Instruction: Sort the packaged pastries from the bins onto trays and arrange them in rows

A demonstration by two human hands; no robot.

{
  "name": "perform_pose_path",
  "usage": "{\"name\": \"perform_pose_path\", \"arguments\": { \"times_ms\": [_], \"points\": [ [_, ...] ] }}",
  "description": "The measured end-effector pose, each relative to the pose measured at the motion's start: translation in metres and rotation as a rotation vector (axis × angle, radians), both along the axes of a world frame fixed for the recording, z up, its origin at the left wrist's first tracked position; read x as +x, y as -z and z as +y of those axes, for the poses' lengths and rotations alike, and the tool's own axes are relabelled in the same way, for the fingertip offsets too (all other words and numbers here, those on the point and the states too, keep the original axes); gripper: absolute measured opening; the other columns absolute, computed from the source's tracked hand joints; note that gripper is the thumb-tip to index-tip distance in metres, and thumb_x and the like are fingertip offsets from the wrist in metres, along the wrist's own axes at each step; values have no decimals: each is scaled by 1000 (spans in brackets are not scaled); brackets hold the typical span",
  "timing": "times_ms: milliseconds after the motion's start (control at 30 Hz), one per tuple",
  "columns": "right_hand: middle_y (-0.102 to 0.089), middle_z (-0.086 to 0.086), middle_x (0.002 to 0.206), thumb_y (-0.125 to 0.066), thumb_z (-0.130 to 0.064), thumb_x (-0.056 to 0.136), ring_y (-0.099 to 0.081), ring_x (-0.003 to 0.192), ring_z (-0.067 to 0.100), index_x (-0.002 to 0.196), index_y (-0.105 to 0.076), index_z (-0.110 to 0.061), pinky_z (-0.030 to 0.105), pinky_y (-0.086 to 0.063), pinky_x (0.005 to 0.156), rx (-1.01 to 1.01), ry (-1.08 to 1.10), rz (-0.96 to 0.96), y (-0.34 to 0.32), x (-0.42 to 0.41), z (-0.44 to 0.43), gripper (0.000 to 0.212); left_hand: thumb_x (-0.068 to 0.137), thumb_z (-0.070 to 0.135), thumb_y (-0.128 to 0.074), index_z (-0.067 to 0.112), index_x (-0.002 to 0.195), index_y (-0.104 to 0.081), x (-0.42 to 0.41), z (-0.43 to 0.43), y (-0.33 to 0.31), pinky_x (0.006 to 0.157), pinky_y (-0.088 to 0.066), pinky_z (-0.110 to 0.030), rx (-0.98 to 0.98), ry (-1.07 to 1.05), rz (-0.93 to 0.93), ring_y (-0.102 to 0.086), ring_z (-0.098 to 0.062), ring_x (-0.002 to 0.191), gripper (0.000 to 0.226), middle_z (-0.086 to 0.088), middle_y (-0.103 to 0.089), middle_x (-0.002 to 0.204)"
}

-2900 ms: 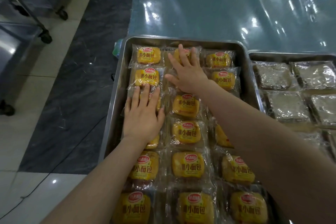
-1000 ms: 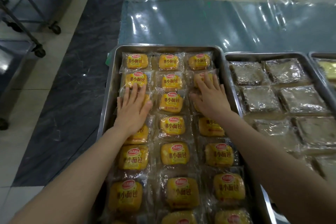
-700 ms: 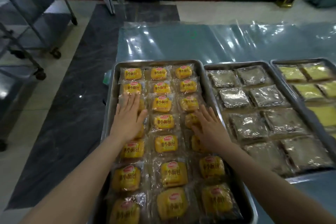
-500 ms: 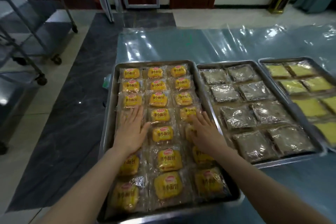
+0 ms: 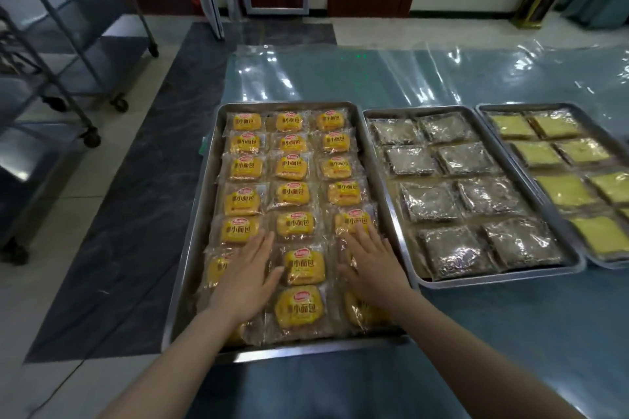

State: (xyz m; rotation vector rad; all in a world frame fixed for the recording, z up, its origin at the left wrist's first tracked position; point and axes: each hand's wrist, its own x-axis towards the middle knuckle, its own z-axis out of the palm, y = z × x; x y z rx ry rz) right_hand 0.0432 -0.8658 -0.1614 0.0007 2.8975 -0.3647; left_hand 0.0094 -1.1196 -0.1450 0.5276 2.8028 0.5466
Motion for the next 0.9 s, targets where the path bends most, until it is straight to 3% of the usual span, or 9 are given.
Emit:
{"name": "perform_pose_path", "arguments": {
  "times_ms": [167,267,500,633,767,900],
  "points": [
    [22,-2,153,-33,-50,97,20,144,22,152,0,-27,42,7,114,44,-75,-8,-3,14,13,68,92,55,-33,34,145,12,23,16,-4,110,5,-29,-9,-34,-5,12,-5,138,72,13,16,152],
    [24,7,153,-25,-56,97,20,143,27,152,3,-23,42,6,114,96,-173,-25,-1,25,15,71,93,55,-33,36,144,13,40,28,-5,111,5,-31,-4,-50,-10,18,-9,137,71,13,17,152],
    [29,12,153,-18,-58,97,21,137,49,149,18,-25,53,1,114,169,-143,-168,-1,25,5,71,94,56,-32,39,143,12,83,50,-8,114,-10,-38,3,-142,-11,10,-3,135,68,18,17,149],
    [33,8,151,-20,-59,97,27,137,44,149,17,-29,52,2,115,104,-125,-133,-2,30,4,70,95,51,-36,35,149,5,92,46,-16,116,-10,-38,12,-158,13,1,-9,143,69,15,9,153],
    [39,9,146,-19,-61,96,39,131,36,147,21,-31,51,11,113,69,-109,-82,3,43,4,72,95,49,-38,39,145,11,109,38,-22,117,-8,-33,61,-153,61,4,-5,141,70,13,9,153],
    [38,13,148,-26,-58,96,39,132,37,149,18,-29,54,13,111,-21,-62,-112,-6,46,-2,74,96,48,-37,36,148,7,132,27,-25,118,-10,-38,31,-165,45,6,-11,144,69,10,9,157]
  ]
}}
